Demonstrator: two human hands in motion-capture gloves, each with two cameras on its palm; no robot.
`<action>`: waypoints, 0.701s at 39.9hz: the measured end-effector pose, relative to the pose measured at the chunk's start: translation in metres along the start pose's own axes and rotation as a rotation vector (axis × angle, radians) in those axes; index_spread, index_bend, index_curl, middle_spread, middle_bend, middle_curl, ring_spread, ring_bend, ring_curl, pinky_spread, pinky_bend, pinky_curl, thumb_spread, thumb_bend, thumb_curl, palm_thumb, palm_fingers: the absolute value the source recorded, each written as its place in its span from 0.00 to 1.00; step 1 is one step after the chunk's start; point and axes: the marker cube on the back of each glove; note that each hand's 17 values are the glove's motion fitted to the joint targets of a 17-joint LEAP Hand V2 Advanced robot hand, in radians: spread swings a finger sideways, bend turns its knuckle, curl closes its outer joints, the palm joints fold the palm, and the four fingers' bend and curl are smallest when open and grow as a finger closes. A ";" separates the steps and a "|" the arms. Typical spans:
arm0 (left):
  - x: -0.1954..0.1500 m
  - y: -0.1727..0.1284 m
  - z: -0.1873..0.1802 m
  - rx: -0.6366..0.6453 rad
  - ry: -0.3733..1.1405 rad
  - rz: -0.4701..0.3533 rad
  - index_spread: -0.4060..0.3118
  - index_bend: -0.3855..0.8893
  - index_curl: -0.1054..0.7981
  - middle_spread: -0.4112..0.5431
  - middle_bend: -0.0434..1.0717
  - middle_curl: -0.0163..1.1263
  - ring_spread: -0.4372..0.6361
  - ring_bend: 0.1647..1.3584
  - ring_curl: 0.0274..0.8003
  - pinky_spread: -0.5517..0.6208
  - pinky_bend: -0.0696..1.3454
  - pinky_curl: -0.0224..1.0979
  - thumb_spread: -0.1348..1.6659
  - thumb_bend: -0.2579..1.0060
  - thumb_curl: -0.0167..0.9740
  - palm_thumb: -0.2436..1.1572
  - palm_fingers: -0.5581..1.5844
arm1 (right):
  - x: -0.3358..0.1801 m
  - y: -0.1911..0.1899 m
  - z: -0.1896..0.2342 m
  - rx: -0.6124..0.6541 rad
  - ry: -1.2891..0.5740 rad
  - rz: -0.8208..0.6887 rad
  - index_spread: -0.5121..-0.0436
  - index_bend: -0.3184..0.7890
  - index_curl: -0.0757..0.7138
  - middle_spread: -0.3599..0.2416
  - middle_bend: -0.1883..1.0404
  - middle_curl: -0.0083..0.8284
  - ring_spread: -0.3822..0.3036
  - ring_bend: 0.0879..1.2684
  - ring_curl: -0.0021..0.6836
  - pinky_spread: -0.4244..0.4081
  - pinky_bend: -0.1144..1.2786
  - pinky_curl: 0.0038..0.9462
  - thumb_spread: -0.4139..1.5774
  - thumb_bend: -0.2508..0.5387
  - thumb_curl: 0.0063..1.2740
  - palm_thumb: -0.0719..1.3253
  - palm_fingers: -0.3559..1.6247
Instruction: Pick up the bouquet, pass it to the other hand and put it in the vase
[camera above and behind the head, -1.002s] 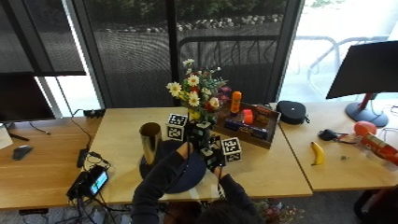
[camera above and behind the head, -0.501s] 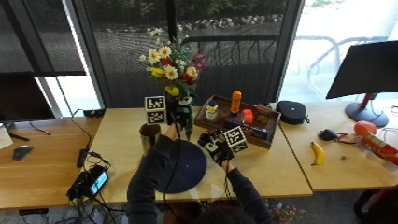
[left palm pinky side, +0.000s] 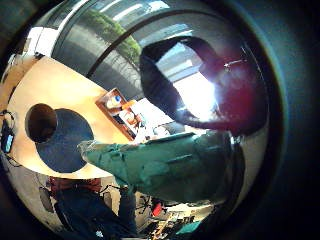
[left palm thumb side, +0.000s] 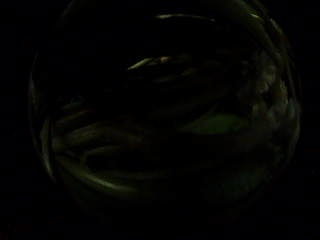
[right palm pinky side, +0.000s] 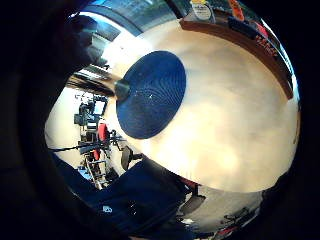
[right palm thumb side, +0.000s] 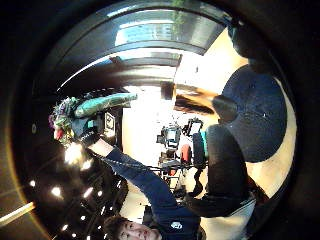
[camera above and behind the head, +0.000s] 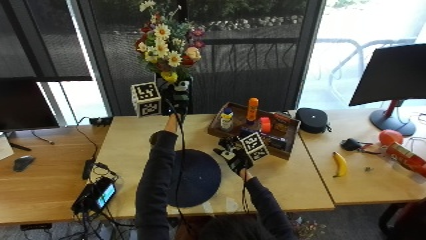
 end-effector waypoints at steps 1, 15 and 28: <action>-0.003 -0.004 -0.001 0.007 0.005 0.003 0.18 0.61 0.74 0.17 0.62 0.52 0.12 0.28 0.56 0.31 0.16 0.34 0.26 0.18 0.77 0.86 0.80 | 0.000 0.000 -0.003 0.006 -0.002 0.001 0.48 0.39 0.60 0.33 0.38 0.56 0.32 0.18 0.56 0.49 0.23 0.34 0.77 0.29 0.30 0.61 0.53; -0.032 -0.020 -0.031 0.092 -0.019 -0.060 0.18 0.59 0.77 0.16 0.61 0.52 0.12 0.27 0.58 0.33 0.15 0.33 0.26 0.18 0.80 0.85 0.79 | 0.008 -0.011 -0.066 0.188 -0.043 0.056 0.40 0.29 0.43 0.40 0.25 0.48 0.42 0.24 0.57 0.57 0.35 0.40 0.78 0.26 0.30 0.54 0.32; -0.065 -0.036 -0.052 0.114 -0.081 -0.091 0.18 0.57 0.79 0.16 0.60 0.52 0.12 0.27 0.58 0.36 0.14 0.31 0.27 0.18 0.82 0.85 0.78 | 0.040 -0.015 -0.101 0.316 -0.129 0.134 0.37 0.38 0.33 0.52 0.28 0.41 0.50 0.30 0.55 0.61 0.45 0.41 0.78 0.27 0.28 0.44 0.23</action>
